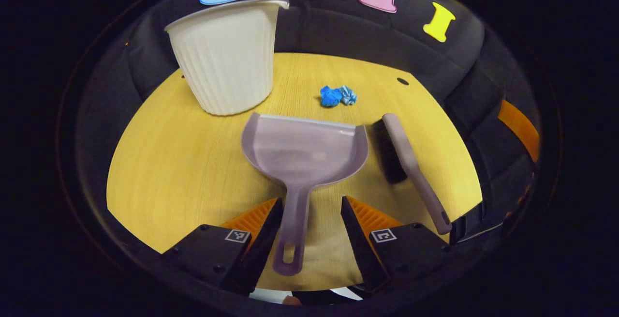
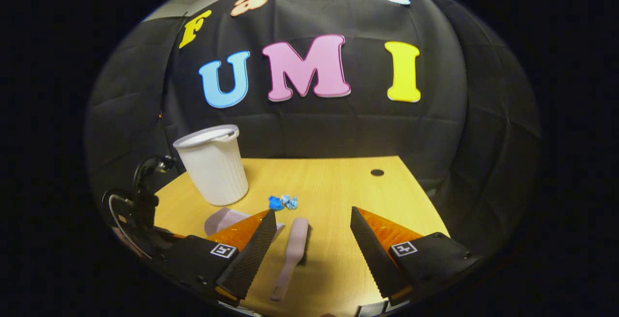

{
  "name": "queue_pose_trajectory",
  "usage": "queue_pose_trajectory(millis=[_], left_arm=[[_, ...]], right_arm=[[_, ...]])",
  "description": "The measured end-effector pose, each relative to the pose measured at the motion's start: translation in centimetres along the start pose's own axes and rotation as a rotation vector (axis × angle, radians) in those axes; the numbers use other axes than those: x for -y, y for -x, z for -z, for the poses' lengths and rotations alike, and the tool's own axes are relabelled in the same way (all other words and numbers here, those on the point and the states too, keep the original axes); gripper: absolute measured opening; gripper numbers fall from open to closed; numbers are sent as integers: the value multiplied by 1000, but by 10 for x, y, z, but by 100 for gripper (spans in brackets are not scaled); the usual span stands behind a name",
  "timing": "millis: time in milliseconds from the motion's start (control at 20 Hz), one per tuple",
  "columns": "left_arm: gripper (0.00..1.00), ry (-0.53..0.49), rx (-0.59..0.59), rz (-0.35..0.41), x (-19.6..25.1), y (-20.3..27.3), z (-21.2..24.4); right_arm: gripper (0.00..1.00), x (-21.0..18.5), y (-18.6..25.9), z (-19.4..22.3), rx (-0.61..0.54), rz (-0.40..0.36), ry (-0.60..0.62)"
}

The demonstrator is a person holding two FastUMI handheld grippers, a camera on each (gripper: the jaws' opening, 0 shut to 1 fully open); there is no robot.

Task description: Pick up the small broom and dustpan from the desktop, sweep the trash into the dustpan with the broom, and then empty the trash into the garbage bin.

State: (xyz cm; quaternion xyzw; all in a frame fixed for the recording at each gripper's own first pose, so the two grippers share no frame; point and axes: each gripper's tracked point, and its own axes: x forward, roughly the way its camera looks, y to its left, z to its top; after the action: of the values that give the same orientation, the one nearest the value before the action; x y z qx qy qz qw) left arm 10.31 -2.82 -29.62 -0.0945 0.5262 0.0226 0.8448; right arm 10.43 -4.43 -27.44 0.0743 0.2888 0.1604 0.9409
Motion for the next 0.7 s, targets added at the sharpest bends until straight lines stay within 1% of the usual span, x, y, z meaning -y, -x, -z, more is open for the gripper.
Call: queue_pose_trajectory(millis=[50, 100, 150, 200, 350, 400, 450, 500, 600, 650, 700], left_arm=[[73, 2, -36, -6, -1, -5, -1], [73, 10, -82, -23, -4, -11, 1], [73, 17, -122, -40, -7, -17, 3], [73, 23, -154, -53, -11, -24, 4], [74, 59, -256, -91, -19, -36, 10], [73, 37, -256, -87, -18, -39, 5], [70, 12, -278, -104, -20, -39, 4], [69, 4, -316, -108, -21, -36, 8], [52, -9, -331, -114, -20, -37, -3], [39, -27, -336, -115, -20, -39, -4], [39, -44, -350, -107, -21, -48, 1]], right_arm=[[98, -2, -3, 14, -43, -22, -19], [96, -2, -4, 28, -86, -31, -23], [86, -1, -8, 40, -123, -36, -22], [96, 0, -9, 49, -152, -43, -25], [96, 3, -10, 63, -213, -52, -35], [96, 3, -10, 66, -223, -55, -41], [96, 0, -10, 72, -242, -66, -46], [96, -3, -10, 79, -271, -77, -42], [96, -9, -9, 92, -321, -88, -31], [96, -12, -8, 96, -342, -91, -31], [96, -15, -10, 98, -359, -90, -33]])
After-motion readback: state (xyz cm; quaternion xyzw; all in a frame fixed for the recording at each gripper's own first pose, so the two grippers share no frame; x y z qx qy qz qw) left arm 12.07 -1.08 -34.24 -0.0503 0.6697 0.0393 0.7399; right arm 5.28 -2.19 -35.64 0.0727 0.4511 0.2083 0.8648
